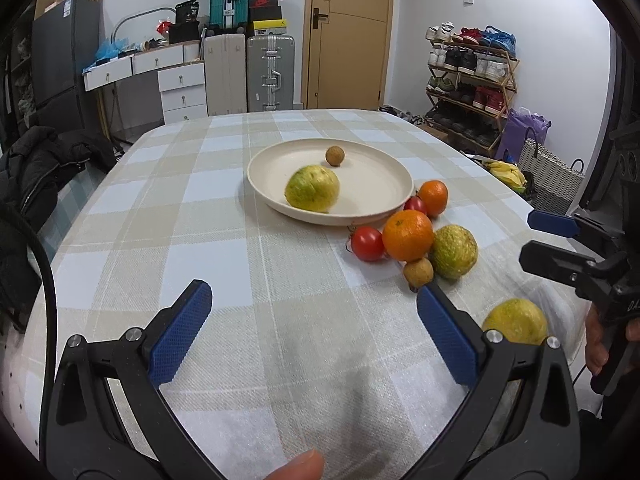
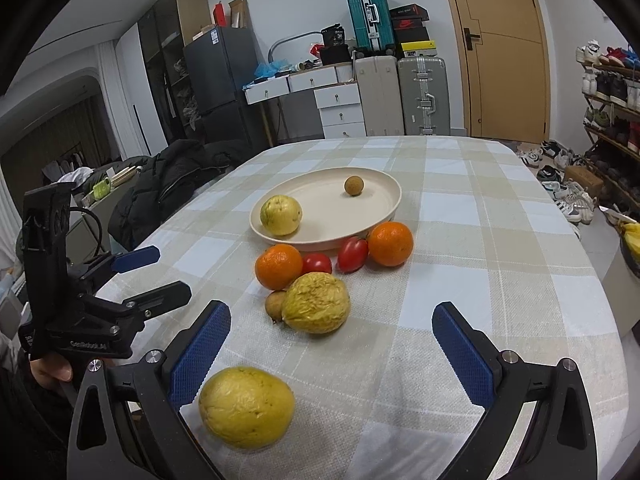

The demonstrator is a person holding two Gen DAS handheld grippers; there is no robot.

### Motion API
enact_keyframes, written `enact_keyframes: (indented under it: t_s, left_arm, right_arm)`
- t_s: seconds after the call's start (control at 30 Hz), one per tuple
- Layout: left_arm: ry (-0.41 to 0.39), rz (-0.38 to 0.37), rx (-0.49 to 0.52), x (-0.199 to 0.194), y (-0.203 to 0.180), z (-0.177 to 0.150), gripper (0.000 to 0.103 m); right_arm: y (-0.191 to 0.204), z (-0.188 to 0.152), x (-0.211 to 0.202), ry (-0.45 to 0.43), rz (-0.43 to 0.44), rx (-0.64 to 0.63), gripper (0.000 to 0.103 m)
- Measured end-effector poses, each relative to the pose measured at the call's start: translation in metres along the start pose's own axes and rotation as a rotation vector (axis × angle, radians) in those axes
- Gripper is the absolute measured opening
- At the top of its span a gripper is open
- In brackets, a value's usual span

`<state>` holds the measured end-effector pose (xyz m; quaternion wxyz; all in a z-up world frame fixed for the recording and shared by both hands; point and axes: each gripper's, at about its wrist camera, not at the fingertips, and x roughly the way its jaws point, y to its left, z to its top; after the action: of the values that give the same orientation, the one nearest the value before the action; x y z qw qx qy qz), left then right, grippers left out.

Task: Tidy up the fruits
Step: 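Move the left gripper toward the large yellow fruit on the table, then close the left gripper around the large yellow fruit and lift it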

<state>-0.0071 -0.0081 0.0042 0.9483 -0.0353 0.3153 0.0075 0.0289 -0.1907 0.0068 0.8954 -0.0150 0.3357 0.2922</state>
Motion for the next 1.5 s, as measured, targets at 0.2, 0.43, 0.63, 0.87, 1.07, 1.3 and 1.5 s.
enact_keyframes:
  t_s: [0.2,0.43,0.63,0.87,1.07,1.3,1.5]
  left_arm:
    - [-0.008,-0.010,0.008,-0.009,-0.008,-0.007,0.102]
    - [-0.006,-0.022,0.027,-0.016,-0.016,-0.015,0.102]
    - [0.009,-0.023,0.031,-0.013,-0.017,-0.020,0.102]
    - [0.014,-0.034,0.025,-0.013,-0.017,-0.020,0.102]
    - [0.010,-0.062,0.051,-0.018,-0.029,-0.021,0.102]
    - [0.013,-0.126,0.080,-0.027,-0.049,-0.023,0.102]
    - [0.036,-0.176,0.127,-0.028,-0.072,-0.028,0.102]
  right_arm:
    - [0.006,-0.008,-0.005,0.011,0.012,-0.011,0.103]
    - [0.015,-0.020,-0.007,0.041,0.048,-0.025,0.103]
    - [0.020,-0.025,-0.004,0.081,0.074,-0.039,0.103]
    - [0.020,-0.027,-0.007,0.081,0.095,-0.030,0.103]
    - [0.006,-0.022,-0.015,0.039,0.057,0.021,0.103]
    - [-0.011,-0.021,-0.026,0.001,-0.018,0.059,0.103]
    - [-0.028,-0.022,-0.028,-0.001,-0.072,0.104,0.103]
